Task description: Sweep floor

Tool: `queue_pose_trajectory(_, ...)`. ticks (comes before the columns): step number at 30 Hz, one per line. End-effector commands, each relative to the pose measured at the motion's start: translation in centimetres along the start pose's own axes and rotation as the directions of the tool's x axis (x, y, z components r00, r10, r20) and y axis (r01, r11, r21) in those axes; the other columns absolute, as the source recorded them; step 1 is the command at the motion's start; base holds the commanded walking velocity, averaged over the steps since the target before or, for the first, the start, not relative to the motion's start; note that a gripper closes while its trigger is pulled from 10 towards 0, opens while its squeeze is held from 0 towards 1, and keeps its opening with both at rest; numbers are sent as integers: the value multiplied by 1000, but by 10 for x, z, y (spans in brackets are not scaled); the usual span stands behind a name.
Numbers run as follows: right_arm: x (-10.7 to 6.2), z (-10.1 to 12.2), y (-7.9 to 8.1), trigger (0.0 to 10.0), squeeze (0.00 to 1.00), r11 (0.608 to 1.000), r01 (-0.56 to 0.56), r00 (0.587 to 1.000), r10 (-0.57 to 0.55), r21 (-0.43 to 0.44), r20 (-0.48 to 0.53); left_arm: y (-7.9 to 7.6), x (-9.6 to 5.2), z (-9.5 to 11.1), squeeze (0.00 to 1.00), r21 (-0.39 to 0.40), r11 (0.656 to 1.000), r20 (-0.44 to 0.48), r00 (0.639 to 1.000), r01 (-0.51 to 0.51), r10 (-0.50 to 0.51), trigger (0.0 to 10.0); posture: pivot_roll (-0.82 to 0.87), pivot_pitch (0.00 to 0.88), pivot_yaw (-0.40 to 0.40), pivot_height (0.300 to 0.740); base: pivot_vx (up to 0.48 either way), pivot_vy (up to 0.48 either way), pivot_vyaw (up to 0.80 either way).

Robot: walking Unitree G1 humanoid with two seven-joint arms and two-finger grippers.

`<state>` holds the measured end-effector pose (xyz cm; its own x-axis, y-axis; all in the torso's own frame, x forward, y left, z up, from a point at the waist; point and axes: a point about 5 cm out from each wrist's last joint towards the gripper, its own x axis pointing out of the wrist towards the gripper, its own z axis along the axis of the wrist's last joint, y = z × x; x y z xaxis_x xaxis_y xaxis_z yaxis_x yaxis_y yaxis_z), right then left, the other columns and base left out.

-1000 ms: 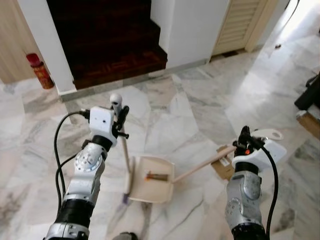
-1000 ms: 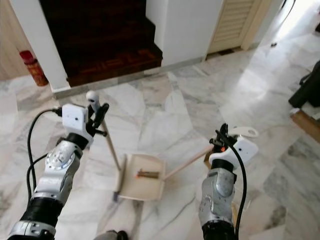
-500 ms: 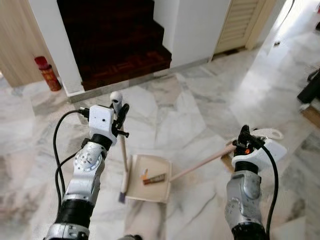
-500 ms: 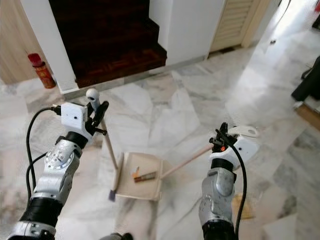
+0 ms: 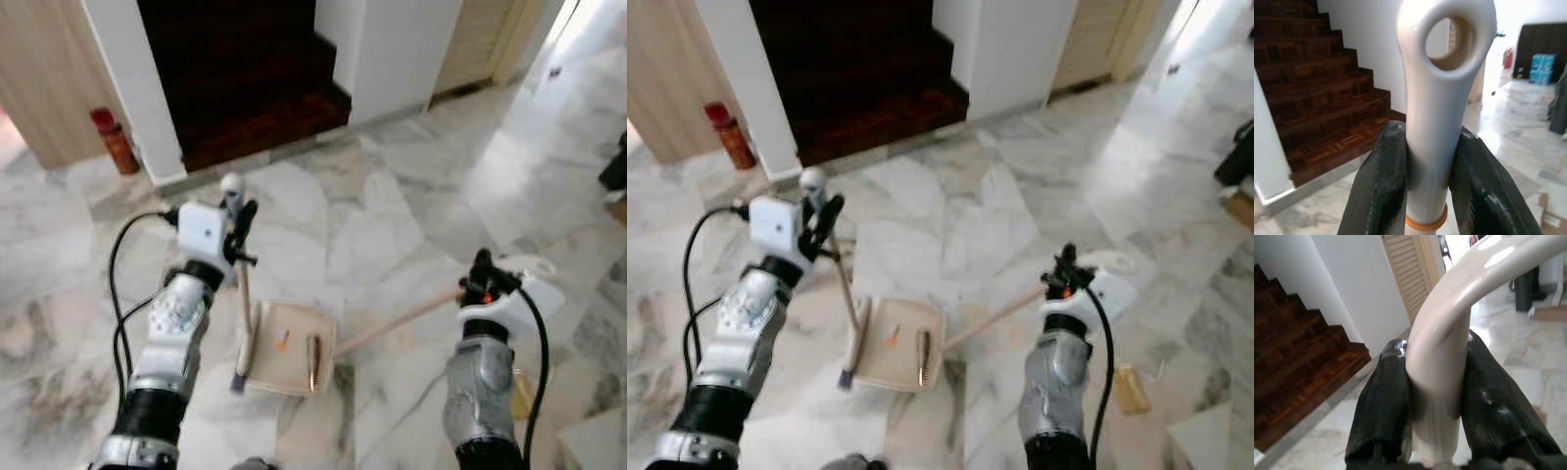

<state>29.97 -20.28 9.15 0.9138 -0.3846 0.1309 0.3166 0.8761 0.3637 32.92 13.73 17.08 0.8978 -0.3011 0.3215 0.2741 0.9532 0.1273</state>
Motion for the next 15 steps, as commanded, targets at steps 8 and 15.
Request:
queue_pose_trajectory(8,2,4,9,10000,0,999,-8,1000,7,41,22,3,1,9,0,-2,1000,39,999,-6,6,10000,165,121,-89,740,0,277,0)
queue_pose_trajectory(15,2,4,9,10000,0,999,-6,1000,5,40,21,4,1,9,0,-1,1000,36,999,-6,6,10000,169,130,-89,740,0,276,0)
